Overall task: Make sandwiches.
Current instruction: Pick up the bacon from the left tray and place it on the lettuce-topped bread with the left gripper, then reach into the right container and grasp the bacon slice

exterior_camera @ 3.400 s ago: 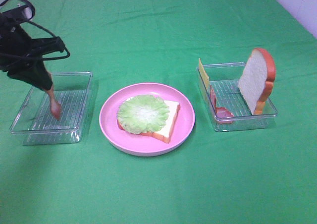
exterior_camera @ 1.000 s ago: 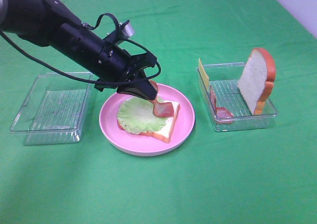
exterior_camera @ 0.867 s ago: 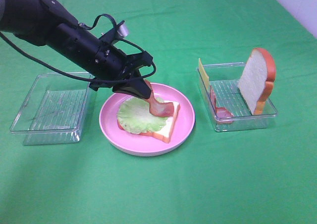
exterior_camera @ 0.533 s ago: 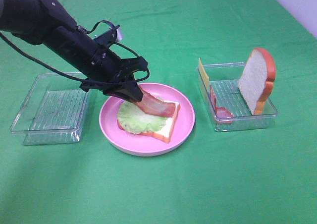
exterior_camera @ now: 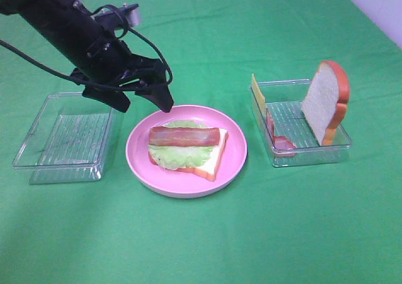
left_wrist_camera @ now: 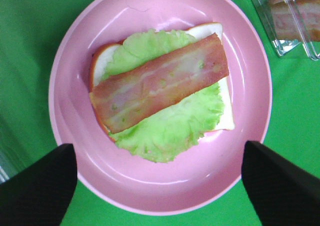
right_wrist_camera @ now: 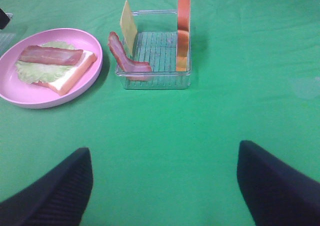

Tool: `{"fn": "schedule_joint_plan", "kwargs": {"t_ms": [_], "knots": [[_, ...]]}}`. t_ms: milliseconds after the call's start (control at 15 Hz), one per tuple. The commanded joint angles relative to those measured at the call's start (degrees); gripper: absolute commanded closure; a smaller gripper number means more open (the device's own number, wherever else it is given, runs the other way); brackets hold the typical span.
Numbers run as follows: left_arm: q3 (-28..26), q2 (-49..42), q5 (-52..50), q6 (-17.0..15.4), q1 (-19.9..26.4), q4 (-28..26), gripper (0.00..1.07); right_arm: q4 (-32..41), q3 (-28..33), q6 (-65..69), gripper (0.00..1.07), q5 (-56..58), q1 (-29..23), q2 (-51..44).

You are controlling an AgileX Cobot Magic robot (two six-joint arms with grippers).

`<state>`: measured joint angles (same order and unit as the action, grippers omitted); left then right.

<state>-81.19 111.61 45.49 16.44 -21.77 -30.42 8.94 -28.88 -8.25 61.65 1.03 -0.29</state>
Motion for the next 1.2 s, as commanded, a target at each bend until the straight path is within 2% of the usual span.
{"fn": "schedule_joint_plan", "kwargs": {"t_ms": [67,133,200,267,467,667,733,933,1200], "knots": [[-0.2,-4.9,3.3,-4.8,-0.1,1.5,0.21,0.2,0.0,-0.8,0.32,-0.5,0.3,-0.5],[-0.2,-7.6,4.9,-7.5,-0.1,2.6,0.21,0.2,0.0,-0.8,0.32,-0.5,0.3,-0.5],[-0.2,-13.0,10.0,-13.1,-0.1,6.1,0.21,0.2,0.0,-0.8,0.32,-0.5,0.3,-0.5],[-0.2,-14.7,11.4,-14.7,-0.1,7.4,0.21,0.2,0.0,-0.8,0.32,-0.5,0.3,-0.5],[-0.1,-24.6,19.0,-22.4,-0.1,16.7,0.21,0.2,0.0,-0.8,0.32,-0.5,0.3,-0.5],[-0.1,-32.4,25.0,-25.2,-0.1,22.9,0.21,0.2,0.0,-0.8,0.32,-0.5,0.3,-0.5],[0.9,-38.5,27.8,-25.4,-0.1,25.3,0.21,0.2,0.0,-0.8,0.32,-0.5,0.3,-0.5],[6.6,-48.2,27.8,-25.4,-0.1,27.1,0.21,0.2,0.0,-0.8,0.32,-0.5,0.3,-0.5],[19.3,-64.5,27.8,-24.9,-0.1,27.4,0.21,0.2,0.0,-0.8,0.32,-0.5,0.3,-0.5]]}}
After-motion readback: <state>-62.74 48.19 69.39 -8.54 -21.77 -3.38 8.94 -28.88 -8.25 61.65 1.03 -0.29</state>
